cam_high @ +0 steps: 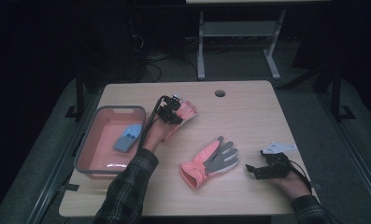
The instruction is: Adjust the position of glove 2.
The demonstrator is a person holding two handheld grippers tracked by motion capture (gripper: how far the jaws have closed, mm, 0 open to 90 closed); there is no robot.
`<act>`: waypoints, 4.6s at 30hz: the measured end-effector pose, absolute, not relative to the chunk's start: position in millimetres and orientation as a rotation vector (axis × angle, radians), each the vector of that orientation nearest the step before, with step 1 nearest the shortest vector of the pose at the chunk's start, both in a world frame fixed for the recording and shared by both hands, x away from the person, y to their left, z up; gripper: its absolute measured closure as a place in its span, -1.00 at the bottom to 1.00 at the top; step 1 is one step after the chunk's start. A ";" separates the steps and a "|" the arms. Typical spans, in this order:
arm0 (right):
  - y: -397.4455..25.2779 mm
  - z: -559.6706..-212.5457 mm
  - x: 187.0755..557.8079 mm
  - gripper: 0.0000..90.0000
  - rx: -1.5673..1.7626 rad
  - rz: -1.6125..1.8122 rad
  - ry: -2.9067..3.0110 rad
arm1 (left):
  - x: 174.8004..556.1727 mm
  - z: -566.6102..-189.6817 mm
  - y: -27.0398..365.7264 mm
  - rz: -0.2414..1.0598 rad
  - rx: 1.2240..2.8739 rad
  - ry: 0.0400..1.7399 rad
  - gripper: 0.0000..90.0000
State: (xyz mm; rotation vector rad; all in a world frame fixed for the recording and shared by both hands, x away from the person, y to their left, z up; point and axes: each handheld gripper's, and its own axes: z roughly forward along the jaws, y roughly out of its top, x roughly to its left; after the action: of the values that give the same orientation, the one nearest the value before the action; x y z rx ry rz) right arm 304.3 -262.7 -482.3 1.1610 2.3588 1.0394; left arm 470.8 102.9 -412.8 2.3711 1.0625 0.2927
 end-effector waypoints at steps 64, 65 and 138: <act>-262.8 -482.3 304.4 -0.71 1.158 1.040 2.360 | 330.7 -358.3 40.4 0.044 2.363 0.522 0.61; -262.8 -482.4 304.4 -0.71 1.157 1.041 2.360 | 331.2 -358.1 41.5 0.040 2.350 0.524 0.61; -228.5 -454.8 309.3 0.70 1.052 1.191 2.564 | 295.1 -401.5 136.1 0.109 2.386 0.521 0.91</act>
State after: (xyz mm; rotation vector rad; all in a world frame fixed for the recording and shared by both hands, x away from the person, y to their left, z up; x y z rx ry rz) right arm 309.3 -228.5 -454.8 1.0517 2.5645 1.1915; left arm 295.1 136.1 -401.5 2.3863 0.5214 0.1089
